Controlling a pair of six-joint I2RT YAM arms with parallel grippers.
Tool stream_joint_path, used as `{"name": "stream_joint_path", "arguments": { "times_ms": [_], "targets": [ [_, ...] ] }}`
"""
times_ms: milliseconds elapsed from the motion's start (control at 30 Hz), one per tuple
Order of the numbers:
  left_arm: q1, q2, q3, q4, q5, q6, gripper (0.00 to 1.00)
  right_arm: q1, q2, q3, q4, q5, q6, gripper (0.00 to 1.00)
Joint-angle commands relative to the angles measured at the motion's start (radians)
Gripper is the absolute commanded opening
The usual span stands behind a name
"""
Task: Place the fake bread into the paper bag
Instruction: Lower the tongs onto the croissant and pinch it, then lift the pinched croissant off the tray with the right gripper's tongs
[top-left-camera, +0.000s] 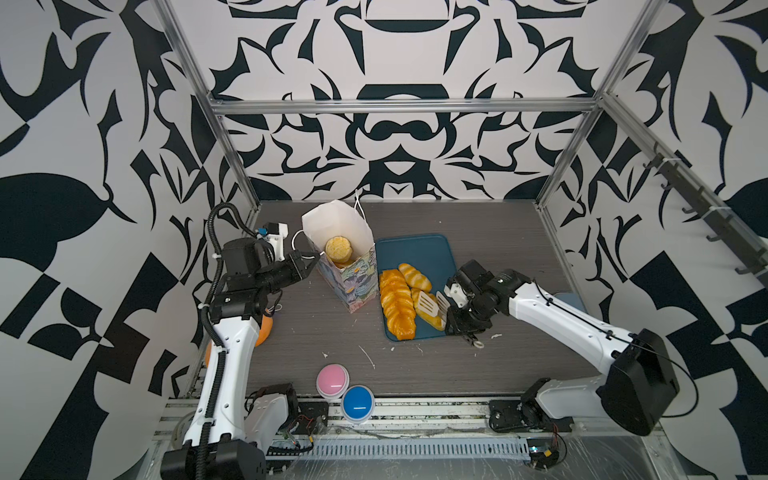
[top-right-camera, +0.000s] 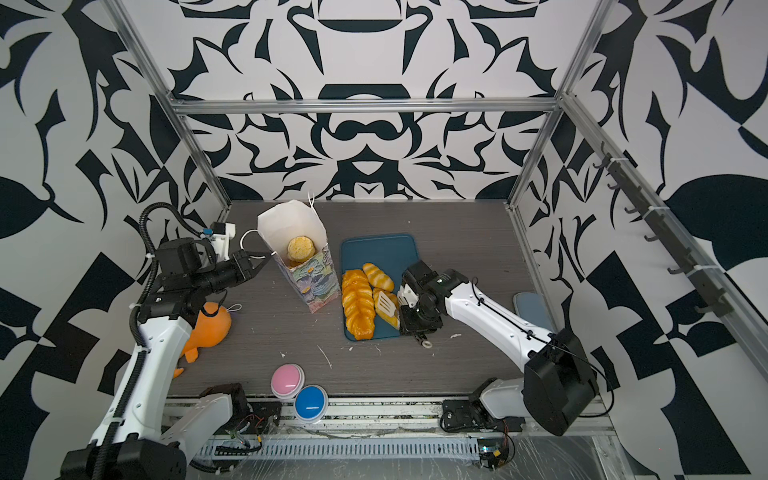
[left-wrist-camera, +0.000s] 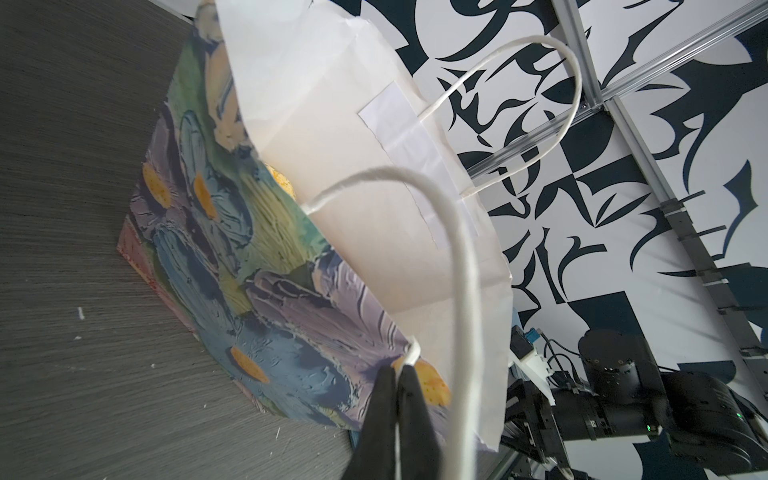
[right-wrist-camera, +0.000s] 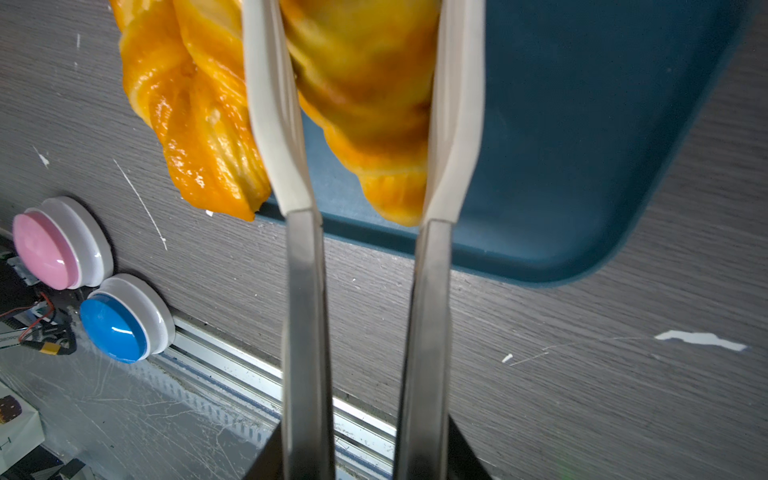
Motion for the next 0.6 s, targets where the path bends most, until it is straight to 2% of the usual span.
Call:
{"name": "stream_joint_path", "arguments": {
  "times_ms": [0,567],
  "targets": [
    [0.003,0.007,0.008,-0.002,0.008,-0.004,0.00,-0.001,-0.054,0.053,-0.014,0.003,-0.010,0.39],
    [0.003,0.012,0.020,-0.005,0.012,-0.008,0.00,-0.007,-0.153,0.110,-0.041,0.028,-0.005,0.36]
  ]
}}
